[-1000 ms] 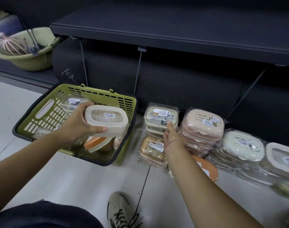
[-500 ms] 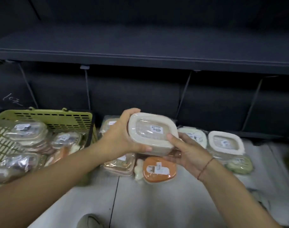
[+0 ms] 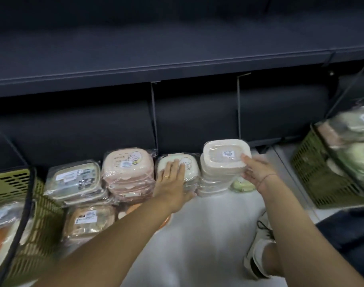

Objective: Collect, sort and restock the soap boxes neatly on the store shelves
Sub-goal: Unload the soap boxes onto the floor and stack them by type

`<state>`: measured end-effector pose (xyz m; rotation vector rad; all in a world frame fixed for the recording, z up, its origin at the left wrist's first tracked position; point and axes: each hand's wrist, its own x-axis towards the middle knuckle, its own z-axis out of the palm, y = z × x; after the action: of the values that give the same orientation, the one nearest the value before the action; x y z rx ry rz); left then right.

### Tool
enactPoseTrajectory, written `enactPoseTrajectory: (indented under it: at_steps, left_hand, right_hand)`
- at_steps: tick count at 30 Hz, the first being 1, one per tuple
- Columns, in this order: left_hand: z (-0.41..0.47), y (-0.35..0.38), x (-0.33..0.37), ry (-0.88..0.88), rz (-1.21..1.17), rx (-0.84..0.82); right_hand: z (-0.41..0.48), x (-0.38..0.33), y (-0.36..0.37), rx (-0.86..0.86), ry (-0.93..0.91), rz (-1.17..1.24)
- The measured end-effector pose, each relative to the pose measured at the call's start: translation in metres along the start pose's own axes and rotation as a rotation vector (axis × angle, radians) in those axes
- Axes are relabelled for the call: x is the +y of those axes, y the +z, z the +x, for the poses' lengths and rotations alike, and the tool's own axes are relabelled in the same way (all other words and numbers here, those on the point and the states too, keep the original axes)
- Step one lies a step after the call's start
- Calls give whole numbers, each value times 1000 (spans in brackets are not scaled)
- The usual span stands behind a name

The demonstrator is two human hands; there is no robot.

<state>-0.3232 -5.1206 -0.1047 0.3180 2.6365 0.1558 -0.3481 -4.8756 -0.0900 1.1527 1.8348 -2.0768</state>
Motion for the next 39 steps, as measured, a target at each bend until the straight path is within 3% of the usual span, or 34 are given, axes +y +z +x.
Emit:
enactPoseTrajectory:
  at_steps: [6, 12, 16, 18, 21, 24, 27, 30, 33, 37, 39]
  left_hand:
    - [-1, 5, -5, 9, 70, 11]
    - [-4, 1, 0, 0, 58, -18]
    - [-38, -39, -19, 141, -112, 33]
    - [-73, -68, -52, 233, -155, 146]
    - [-135, -99, -128, 172, -148, 263]
    - [-193, -94, -226, -132, -191, 285]
    - [-241, -56, -328, -542, -410, 341]
    - [-276, -11, -415, -896, -612, 376]
    - [-292, 25, -480, -1088, -760, 355]
    - [-288, 56, -533, -1115, -779, 222]
    - [-283, 57, -545, -1032, -711, 90]
  right_hand:
    - [28, 13, 4, 52, -18, -103]
    - [22, 20, 13, 273, -80, -279]
    - [-26, 5, 54, 409, -393, -338]
    - [-67, 2, 92, 275, -636, -284]
    - [-139, 18, 163, -140, -862, -272]
    - [-208, 59, 234, -642, -814, -333]
    - [-245, 105, 305, -958, -697, -469]
    - [-262, 140, 381, -1074, -447, -588]
    - [-263, 177, 450, -1049, -312, -786]
    - [-256, 212, 508, -1001, -459, -1265]
    - [-250, 222, 524, -973, -532, -1478]
